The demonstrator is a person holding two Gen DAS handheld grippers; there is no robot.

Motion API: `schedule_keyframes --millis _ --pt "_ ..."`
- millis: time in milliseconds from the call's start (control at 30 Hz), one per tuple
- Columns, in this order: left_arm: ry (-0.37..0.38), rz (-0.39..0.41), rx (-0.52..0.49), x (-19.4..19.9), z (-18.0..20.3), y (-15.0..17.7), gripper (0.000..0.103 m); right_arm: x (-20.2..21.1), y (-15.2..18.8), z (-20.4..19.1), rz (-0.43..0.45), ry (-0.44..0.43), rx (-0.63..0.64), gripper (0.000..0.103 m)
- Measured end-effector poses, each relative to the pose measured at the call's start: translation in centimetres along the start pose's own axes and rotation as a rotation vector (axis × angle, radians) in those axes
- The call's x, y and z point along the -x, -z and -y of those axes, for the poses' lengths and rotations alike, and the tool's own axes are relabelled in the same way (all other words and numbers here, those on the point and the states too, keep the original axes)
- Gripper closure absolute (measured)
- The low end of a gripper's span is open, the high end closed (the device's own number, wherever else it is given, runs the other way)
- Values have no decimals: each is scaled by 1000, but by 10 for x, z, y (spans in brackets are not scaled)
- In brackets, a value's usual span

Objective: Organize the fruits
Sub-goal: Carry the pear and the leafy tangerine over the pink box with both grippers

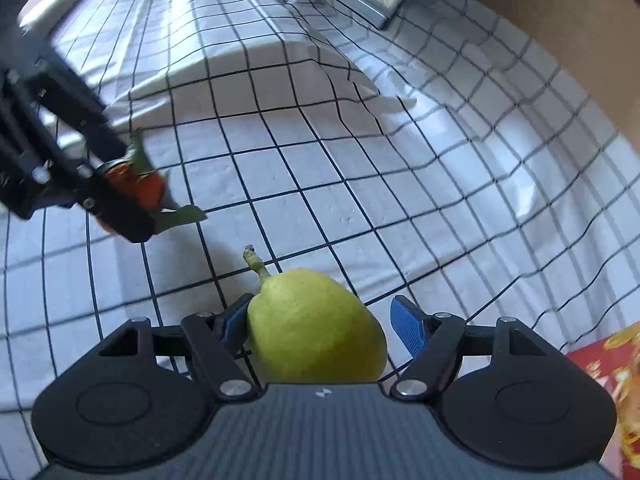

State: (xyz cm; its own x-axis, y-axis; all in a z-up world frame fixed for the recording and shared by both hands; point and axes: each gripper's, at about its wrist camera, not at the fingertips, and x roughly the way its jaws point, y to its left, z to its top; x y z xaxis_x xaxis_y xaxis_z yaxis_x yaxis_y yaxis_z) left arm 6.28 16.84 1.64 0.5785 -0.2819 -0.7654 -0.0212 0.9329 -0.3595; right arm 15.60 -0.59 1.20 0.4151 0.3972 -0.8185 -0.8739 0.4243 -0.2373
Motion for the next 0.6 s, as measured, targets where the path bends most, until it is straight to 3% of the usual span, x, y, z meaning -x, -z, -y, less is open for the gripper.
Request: schedule_keyframes --millis 100,233,500,600 --pt "-1 3 17 2 -4 0 53 0 1 8 -23 -62 -76 36" --pt "5 0 13 0 0 -2 53 10 13 11 -4 -60 -174 36" --pt "77 -17 -71 -10 41 -17 53 92 53 21 187 -24 -457 36" --pt "141 -15 -124 -20 74 -30 53 135 79 16 256 47 -537 36"
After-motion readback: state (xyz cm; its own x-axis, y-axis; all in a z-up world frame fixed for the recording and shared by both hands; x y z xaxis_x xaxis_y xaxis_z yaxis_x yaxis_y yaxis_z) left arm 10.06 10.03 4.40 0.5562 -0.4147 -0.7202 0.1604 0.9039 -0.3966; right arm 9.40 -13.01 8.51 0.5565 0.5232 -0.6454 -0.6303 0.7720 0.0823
